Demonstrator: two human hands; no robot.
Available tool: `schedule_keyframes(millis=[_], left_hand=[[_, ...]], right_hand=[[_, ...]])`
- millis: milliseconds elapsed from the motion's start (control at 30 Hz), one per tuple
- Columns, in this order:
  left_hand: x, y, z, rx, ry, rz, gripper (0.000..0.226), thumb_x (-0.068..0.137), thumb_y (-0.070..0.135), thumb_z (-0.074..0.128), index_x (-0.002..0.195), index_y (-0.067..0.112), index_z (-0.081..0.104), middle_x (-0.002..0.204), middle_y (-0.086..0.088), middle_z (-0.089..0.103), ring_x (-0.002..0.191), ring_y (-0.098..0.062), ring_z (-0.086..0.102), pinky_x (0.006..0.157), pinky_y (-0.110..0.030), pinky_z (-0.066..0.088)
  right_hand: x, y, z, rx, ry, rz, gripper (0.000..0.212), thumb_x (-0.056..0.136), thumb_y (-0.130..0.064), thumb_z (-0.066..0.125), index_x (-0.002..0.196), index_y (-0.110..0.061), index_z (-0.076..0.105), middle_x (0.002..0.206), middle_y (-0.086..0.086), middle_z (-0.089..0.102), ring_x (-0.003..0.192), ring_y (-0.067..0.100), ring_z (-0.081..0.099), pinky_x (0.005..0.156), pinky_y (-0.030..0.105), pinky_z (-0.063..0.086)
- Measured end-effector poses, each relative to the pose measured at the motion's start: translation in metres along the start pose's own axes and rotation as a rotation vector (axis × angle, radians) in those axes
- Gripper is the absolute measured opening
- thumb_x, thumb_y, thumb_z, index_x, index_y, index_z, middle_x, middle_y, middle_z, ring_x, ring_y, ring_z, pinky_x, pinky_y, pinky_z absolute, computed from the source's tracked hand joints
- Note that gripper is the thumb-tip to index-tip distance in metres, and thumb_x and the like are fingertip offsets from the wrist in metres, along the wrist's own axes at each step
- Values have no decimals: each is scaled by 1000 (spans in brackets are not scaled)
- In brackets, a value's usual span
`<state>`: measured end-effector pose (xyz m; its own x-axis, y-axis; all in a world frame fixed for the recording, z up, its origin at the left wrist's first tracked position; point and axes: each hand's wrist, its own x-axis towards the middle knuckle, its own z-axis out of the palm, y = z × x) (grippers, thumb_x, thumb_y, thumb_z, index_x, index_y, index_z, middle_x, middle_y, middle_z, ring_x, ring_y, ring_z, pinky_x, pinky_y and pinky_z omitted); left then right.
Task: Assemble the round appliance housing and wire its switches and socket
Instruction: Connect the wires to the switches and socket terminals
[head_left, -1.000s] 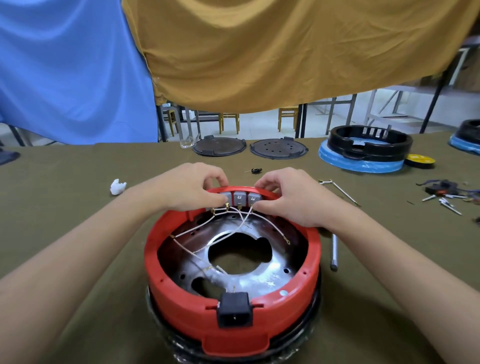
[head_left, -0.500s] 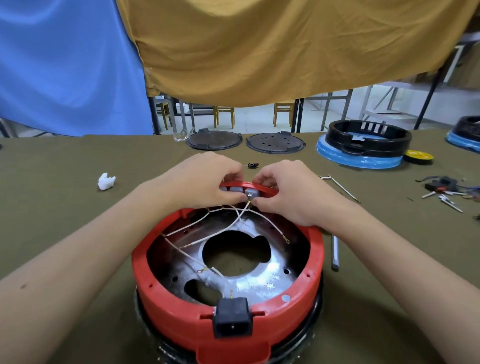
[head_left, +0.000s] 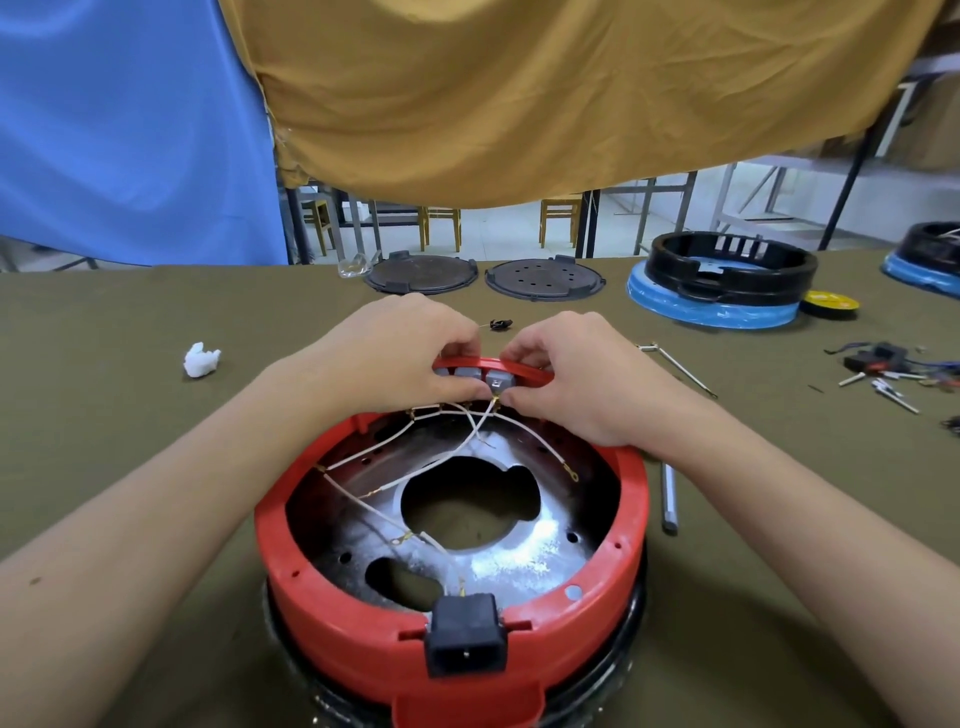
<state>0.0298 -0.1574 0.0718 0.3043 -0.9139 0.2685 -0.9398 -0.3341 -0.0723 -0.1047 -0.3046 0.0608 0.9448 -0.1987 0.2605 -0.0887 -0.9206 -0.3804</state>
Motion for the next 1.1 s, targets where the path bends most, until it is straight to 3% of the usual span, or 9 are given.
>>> schedule_keyframes(millis=[300,567,1100], left_hand=[[-2,2,3,-42,5,-44,32,83,60,61,93,30,64,83,12,65,76,-12,58,69,-35,52],[-4,1,6,-242,-16,-12,31,88,48,65,115,32,64,101,9,65,91,-11,59,83,-39,50],[0,1,4,-147,-22,-5,30,86,51,66,109,32,68,96,16,66,85,-8,59,76,-35,52]], right_hand=[[0,1,0,51,11,13,30,84,-34,72,112,-23,73,101,-5,74,96,14,66,87,36,55],[0,4,2,117,0,26,20,83,-32,73,102,-28,74,87,-9,73,81,8,67,78,35,57],[2,6,3,131,3,14,17,82,-29,73,99,-27,76,82,-9,74,75,8,68,74,34,58]])
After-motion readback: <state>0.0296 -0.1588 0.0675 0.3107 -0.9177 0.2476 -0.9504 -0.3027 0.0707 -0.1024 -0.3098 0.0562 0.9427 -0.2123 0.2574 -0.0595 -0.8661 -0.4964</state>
